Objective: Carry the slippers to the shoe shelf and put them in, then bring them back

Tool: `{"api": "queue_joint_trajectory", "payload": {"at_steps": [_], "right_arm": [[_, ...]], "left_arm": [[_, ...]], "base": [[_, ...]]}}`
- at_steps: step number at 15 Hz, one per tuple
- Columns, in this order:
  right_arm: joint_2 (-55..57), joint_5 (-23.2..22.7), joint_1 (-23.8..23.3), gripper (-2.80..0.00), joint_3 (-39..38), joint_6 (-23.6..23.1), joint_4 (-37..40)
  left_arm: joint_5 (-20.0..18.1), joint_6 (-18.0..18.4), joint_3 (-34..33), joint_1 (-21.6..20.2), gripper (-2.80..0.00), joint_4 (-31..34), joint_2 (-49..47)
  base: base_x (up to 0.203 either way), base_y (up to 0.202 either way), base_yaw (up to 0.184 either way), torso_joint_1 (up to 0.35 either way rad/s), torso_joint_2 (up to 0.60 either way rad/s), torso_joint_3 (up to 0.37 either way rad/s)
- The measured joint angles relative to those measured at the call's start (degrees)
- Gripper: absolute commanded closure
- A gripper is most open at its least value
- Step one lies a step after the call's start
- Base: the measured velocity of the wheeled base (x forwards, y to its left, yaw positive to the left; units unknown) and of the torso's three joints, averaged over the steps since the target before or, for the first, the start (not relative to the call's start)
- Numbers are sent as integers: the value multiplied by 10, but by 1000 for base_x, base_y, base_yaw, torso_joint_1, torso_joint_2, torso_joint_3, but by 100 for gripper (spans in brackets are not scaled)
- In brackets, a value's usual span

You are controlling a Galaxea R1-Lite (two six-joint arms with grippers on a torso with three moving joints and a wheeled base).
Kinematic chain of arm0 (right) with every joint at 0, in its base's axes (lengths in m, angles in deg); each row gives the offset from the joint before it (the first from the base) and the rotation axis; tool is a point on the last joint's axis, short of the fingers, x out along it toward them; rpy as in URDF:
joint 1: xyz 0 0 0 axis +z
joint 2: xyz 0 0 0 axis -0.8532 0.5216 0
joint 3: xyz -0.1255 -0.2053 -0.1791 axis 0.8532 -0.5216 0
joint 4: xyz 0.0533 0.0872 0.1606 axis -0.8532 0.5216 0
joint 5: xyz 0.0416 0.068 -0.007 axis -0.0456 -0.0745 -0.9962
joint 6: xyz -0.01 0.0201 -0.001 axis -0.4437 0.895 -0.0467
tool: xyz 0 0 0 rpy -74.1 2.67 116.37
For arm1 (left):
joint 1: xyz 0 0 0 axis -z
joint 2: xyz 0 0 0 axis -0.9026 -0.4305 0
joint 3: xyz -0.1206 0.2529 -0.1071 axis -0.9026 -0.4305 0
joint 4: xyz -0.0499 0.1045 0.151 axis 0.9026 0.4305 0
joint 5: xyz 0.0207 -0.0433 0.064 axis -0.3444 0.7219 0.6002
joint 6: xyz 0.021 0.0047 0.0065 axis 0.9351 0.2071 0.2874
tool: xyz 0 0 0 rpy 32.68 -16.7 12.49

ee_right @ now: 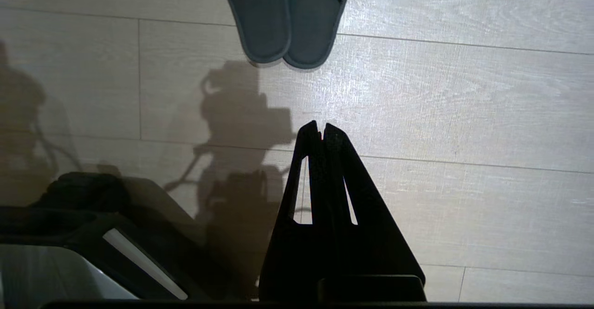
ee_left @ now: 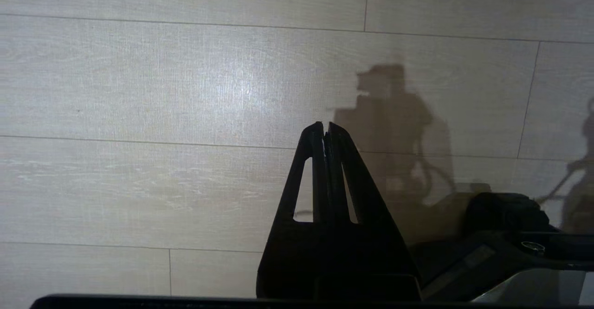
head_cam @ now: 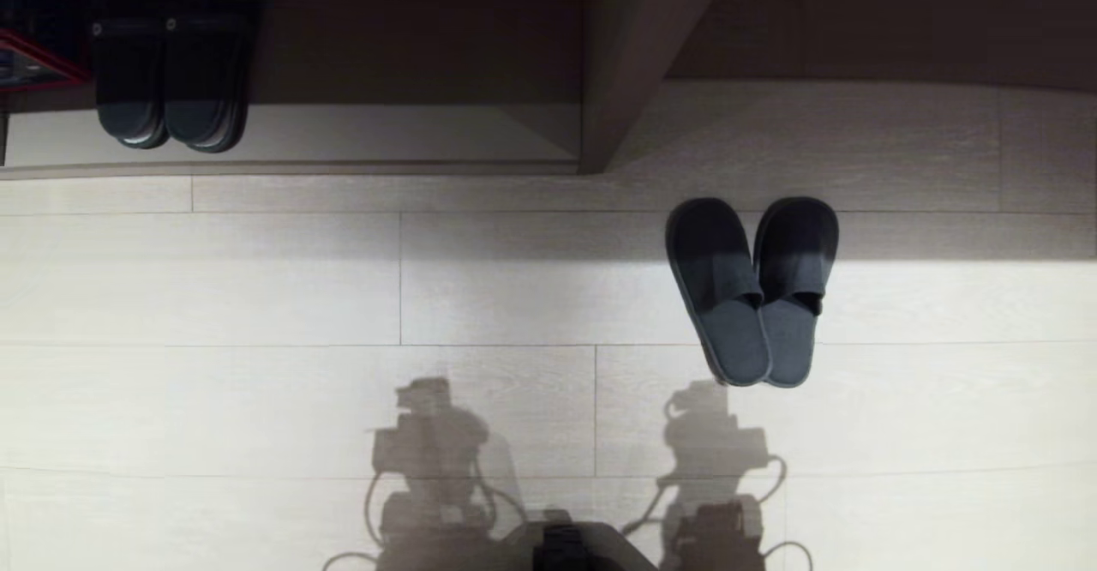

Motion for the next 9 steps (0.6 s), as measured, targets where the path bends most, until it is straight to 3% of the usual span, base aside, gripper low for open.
{"api": "queue_joint_trajectory", "payload": {"at_steps": [9], "right_arm": [[0, 1, 0, 0, 0, 0, 0]], "left_arm": [[0, 0, 0, 0, 0, 0, 0]], "base": [[0, 0, 0, 3, 2, 203]]}}
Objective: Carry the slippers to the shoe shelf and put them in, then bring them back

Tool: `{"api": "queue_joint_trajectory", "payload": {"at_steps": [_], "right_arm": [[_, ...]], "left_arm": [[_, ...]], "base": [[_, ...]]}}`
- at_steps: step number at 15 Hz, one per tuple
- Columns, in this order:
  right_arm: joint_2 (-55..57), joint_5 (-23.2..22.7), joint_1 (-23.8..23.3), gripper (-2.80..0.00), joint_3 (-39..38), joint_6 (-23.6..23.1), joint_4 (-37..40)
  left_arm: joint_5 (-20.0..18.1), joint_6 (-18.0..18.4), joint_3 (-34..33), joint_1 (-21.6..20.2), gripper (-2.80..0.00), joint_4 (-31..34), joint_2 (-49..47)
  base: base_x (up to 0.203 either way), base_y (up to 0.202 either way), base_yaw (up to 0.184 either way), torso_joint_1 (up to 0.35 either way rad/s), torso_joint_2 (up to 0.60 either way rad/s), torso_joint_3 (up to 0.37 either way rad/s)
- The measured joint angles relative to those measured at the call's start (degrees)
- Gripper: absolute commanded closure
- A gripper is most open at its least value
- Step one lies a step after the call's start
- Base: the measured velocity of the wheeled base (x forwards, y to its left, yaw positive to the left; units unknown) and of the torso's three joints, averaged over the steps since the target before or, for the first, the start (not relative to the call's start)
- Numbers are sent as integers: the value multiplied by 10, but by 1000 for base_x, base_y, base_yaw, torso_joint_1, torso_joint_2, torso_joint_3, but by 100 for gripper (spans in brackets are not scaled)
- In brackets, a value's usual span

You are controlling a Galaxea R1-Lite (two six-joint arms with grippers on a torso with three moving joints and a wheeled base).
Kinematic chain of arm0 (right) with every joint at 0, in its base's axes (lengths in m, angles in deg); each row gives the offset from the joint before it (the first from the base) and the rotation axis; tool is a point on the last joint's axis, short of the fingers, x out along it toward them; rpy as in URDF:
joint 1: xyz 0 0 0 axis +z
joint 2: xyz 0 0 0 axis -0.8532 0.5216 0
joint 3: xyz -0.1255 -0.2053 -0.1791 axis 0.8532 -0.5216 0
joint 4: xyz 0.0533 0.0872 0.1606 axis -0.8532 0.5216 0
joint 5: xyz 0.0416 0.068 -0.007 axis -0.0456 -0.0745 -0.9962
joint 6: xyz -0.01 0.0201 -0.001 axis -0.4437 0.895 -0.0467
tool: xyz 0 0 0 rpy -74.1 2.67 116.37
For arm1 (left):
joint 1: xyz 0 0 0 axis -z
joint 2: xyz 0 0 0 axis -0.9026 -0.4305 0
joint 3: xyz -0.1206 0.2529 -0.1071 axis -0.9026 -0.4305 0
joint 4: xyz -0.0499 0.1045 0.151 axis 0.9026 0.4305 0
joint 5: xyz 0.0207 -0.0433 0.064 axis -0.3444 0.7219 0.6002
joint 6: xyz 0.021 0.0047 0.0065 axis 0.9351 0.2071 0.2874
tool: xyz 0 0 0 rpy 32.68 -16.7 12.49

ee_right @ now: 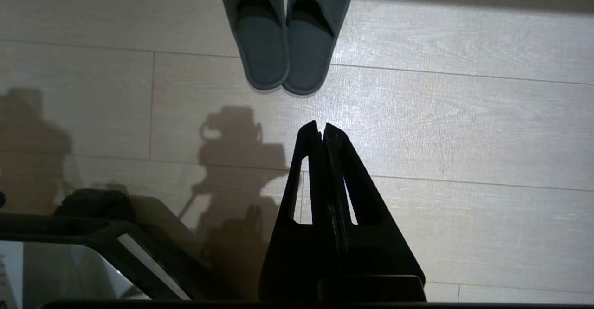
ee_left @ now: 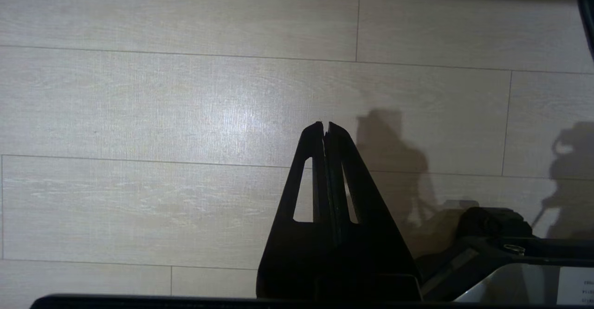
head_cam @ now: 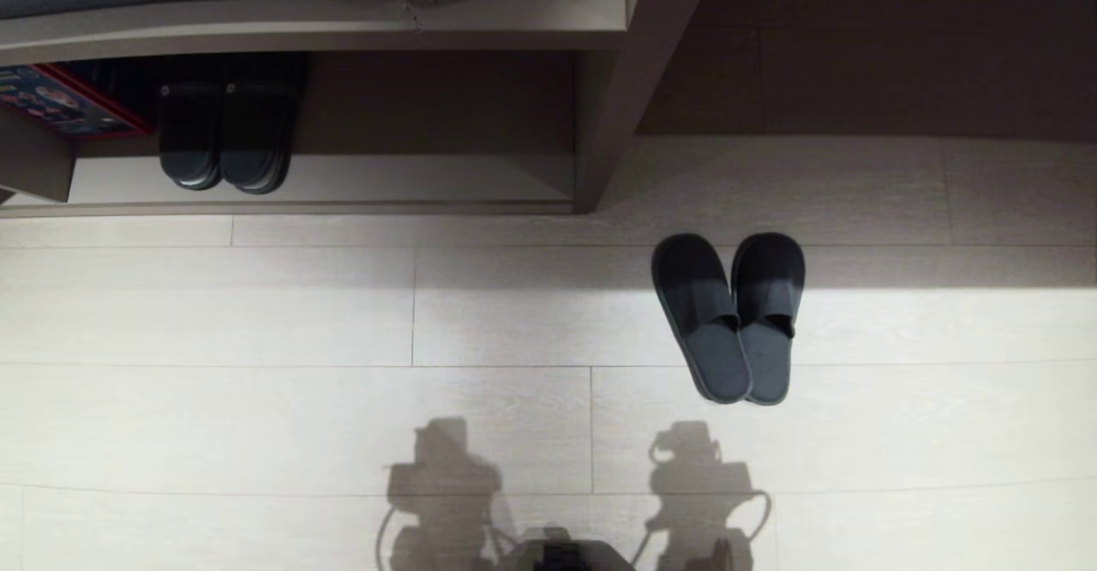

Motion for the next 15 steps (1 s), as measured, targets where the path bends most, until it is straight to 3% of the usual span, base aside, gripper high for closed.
{"api": "queue_joint_trajectory", "payload": {"at_steps": [15], "right_arm": [[1, 0, 0, 0, 0, 0, 0]], "left_arm": [[0, 0, 0, 0, 0, 0, 0]], "base": [[0, 0, 0, 2, 2, 201]]}}
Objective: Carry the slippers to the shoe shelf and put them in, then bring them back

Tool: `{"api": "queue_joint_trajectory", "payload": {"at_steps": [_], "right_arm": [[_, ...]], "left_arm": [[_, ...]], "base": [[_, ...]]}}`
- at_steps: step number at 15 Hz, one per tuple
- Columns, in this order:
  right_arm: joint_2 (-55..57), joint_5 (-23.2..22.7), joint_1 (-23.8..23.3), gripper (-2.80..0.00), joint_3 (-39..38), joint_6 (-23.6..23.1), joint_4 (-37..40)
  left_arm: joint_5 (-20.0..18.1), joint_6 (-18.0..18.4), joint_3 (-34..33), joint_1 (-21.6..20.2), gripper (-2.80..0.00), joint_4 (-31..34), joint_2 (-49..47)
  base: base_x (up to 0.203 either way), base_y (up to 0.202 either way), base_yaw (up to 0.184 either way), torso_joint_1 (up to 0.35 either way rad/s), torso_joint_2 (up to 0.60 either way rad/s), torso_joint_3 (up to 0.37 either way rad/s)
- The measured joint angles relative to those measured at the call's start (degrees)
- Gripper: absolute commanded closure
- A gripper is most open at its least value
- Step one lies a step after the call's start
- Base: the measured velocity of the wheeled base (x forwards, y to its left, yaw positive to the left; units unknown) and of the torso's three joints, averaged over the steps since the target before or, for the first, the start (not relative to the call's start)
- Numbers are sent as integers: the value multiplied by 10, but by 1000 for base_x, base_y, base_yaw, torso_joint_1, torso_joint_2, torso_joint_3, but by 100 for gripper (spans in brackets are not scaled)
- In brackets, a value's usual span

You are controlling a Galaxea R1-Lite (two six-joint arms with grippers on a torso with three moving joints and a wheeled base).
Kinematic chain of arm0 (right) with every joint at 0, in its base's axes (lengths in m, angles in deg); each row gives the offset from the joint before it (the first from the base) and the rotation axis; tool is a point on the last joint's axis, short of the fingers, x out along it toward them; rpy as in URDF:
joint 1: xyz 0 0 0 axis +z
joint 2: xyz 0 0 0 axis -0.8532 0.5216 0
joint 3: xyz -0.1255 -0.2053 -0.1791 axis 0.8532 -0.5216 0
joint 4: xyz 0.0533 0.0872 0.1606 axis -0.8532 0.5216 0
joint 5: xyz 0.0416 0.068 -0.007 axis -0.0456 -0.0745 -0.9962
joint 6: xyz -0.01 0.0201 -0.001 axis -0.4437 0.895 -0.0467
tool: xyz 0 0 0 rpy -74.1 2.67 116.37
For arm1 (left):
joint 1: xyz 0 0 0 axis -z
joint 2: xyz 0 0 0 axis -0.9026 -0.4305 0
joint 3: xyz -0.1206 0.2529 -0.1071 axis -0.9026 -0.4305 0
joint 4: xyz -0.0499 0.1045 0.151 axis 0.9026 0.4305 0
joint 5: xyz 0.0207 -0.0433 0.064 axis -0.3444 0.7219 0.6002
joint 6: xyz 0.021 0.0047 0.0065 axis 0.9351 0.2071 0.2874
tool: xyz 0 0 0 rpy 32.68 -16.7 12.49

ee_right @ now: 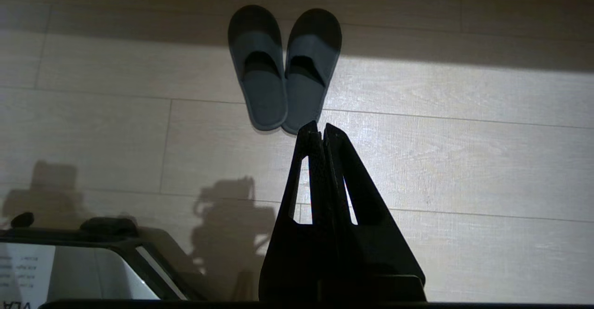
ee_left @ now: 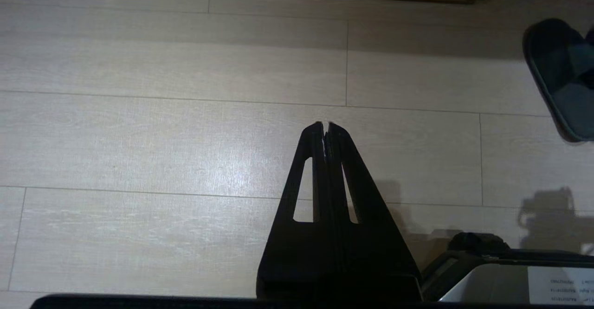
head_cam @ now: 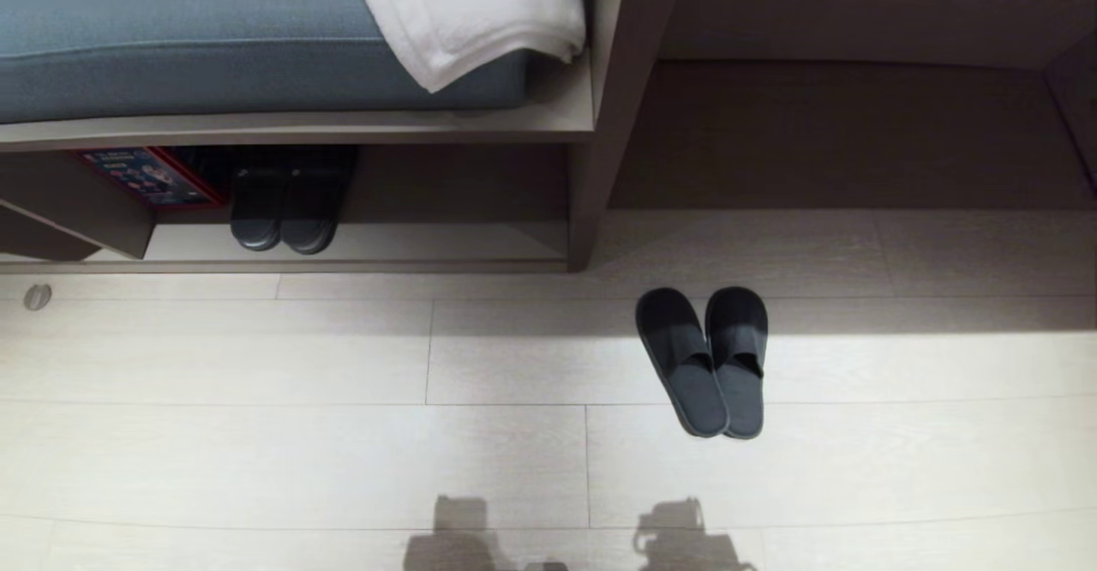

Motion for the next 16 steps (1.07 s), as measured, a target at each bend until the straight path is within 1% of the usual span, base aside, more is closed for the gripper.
{"api": "queue_joint_trajectory", "payload": {"at_steps": [16], "right_arm": [[0, 0, 0, 0, 0, 0, 0]], "left_arm": [[-1, 2, 0, 0, 0, 0, 0]], "base": [[0, 0, 0, 5, 2, 203]]}}
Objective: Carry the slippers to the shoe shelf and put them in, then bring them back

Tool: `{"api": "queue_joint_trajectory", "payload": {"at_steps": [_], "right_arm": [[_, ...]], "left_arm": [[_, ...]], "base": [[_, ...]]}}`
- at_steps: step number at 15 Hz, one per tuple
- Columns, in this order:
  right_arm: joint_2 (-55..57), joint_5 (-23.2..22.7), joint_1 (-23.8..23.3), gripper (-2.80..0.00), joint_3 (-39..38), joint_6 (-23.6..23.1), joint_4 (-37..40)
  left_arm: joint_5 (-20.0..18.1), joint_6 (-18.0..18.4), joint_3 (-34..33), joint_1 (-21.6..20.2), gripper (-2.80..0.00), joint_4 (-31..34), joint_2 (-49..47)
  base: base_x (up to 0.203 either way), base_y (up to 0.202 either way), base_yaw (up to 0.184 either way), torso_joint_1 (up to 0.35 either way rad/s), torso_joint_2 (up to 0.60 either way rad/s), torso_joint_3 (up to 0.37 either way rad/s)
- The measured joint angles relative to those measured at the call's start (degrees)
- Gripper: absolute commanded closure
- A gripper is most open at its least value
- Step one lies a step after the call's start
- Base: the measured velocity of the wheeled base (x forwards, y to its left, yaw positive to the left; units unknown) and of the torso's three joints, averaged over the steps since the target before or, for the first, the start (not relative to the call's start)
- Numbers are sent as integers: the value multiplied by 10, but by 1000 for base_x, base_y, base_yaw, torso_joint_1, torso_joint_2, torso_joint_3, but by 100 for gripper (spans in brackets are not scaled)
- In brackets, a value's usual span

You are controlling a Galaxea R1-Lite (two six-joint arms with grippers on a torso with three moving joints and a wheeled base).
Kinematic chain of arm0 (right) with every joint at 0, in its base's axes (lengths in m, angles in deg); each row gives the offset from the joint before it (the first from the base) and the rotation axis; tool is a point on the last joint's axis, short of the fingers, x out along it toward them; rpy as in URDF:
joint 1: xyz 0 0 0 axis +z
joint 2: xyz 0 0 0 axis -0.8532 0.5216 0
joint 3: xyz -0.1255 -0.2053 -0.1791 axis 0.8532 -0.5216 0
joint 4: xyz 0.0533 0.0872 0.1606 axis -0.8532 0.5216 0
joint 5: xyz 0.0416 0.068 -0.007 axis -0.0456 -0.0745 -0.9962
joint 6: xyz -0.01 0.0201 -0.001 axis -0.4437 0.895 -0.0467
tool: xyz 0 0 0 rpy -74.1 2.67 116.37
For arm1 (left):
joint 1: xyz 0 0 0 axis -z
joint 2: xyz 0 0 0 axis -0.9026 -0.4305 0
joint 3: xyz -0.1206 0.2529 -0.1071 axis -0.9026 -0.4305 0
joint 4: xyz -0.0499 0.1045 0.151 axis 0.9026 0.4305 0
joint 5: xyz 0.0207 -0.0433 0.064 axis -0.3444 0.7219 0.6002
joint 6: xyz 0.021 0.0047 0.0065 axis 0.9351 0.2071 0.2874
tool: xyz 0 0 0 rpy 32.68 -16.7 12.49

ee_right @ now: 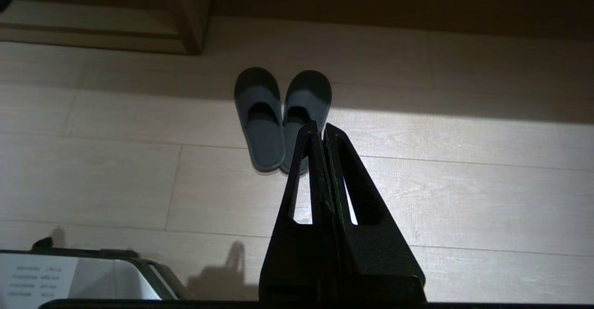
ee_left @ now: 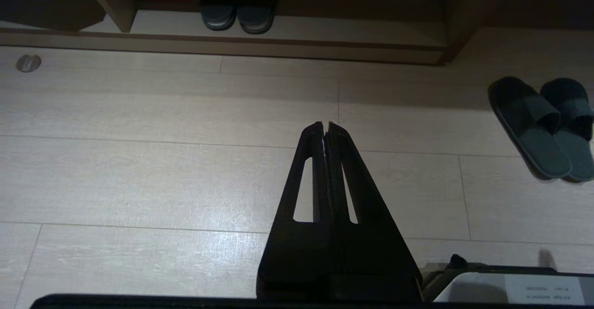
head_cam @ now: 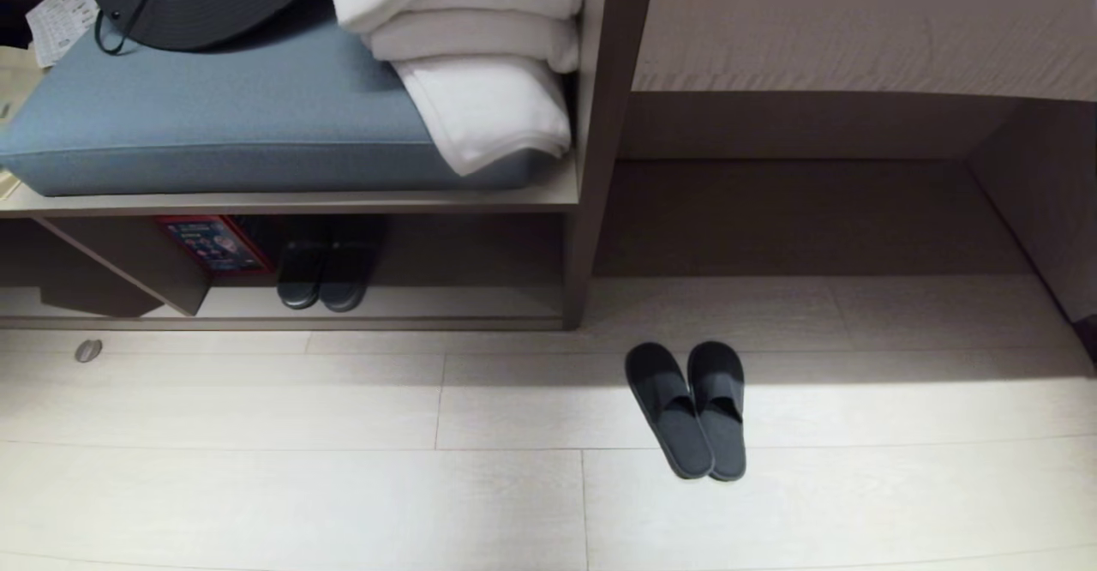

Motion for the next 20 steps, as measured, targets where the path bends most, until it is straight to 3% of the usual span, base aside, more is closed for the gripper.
{"api": "queue_joint_trajectory", "payload": {"at_steps": [20], "right_arm": [[0, 0, 0, 0, 0, 0, 0]], "left_arm": [[0, 0, 0, 0, 0, 0, 0]], "base": [[0, 0, 0, 3, 0, 204]]}}
